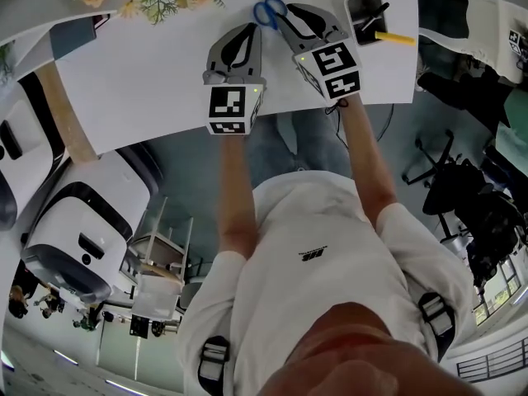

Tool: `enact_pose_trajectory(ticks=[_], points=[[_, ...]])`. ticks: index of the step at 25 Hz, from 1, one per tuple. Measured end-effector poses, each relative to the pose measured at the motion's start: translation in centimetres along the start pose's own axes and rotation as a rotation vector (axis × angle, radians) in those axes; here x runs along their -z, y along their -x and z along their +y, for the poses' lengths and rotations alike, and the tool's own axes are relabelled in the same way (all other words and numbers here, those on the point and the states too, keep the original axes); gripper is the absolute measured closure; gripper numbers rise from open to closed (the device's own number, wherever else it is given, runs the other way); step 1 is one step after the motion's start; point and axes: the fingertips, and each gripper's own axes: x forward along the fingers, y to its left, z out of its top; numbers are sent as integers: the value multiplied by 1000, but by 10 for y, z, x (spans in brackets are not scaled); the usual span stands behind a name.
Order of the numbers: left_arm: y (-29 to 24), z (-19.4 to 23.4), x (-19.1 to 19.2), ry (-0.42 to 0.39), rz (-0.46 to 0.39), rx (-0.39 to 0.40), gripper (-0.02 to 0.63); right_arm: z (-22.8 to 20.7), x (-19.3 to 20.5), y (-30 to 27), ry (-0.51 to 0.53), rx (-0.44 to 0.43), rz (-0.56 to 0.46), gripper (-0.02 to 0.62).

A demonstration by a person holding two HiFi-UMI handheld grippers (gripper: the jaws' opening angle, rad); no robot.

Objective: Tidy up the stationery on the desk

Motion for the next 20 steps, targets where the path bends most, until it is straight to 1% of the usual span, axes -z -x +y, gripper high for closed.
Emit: enact_pose_trajectory(ticks=[10, 16, 20], points=[[-4, 10, 8, -2, 20, -8, 606, 13, 23, -34, 23, -38, 148, 512], [-2, 16, 10, 2, 19, -15, 606, 13, 37, -48, 22, -29, 218, 511], [1, 18, 12, 7, 23, -15, 606, 12, 42, -54, 5, -15, 238, 508]])
